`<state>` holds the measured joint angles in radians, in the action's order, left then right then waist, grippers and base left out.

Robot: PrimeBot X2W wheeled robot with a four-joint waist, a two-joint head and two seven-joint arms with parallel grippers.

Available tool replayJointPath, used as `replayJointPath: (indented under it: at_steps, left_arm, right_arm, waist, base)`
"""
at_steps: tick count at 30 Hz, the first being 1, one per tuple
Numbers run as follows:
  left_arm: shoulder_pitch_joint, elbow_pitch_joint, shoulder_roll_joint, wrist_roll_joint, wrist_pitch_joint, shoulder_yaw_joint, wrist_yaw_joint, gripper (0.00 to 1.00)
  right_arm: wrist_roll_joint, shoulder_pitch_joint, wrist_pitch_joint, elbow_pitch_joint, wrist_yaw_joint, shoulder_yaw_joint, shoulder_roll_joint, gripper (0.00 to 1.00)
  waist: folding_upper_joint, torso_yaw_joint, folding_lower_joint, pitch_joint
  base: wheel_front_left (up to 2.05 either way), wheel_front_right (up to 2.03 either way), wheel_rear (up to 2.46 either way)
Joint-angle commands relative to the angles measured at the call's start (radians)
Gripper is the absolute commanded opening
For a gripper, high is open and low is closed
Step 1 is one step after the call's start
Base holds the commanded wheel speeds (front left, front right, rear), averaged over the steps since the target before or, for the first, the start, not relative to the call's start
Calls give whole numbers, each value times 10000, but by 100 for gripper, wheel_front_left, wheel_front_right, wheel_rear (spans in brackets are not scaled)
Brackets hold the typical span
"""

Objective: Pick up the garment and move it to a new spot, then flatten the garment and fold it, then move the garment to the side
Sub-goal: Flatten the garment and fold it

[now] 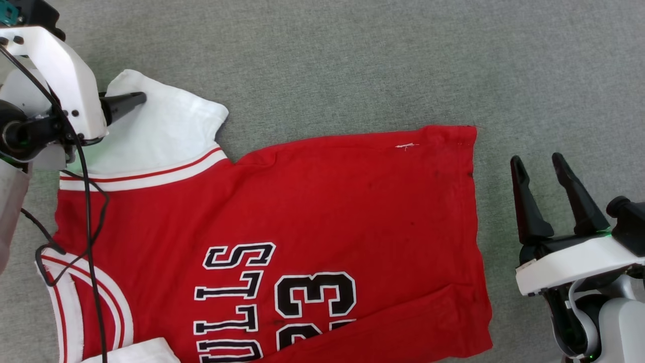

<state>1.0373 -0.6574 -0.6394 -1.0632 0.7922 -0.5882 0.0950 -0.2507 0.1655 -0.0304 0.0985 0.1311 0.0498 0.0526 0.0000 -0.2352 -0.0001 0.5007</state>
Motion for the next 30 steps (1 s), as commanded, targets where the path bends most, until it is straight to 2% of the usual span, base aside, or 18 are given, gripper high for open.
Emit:
replayJointPath:
  at_steps: [1,8,10,21,30]
  left_arm:
    - [-709,-298,357,52,287,-445,-78,0]
    - [-586,-322,399,393,-392,-442,-239,0]
    - [-458,-324,423,480,-667,-398,-230,0]
    - [159,260,921,915,-2185,-366,-72,0]
    - [88,1110,1024,1025,-2536,-507,38,0]
  right_arm:
    - [-94,200,55,-79,-9,-7,-35,100]
    - [-463,444,-587,-555,-9,-9,-28,100]
    - [-608,632,-987,-757,-9,30,166,100]
    - [-2125,2252,-4888,-2358,-9,-601,1967,100]
    - [-2461,3395,-6917,-3180,-9,-1633,2608,100]
  waist:
    - [0,-61,1,54]
    - [0,46,1,-162]
    - [0,147,1,-318]
    - [0,1238,1,-919]
    - [0,1998,1,-631]
  base:
    - [0,0,0]
    - [0,0,0]
    - [0,0,0]
    - [0,0,0]
    - [0,0,0]
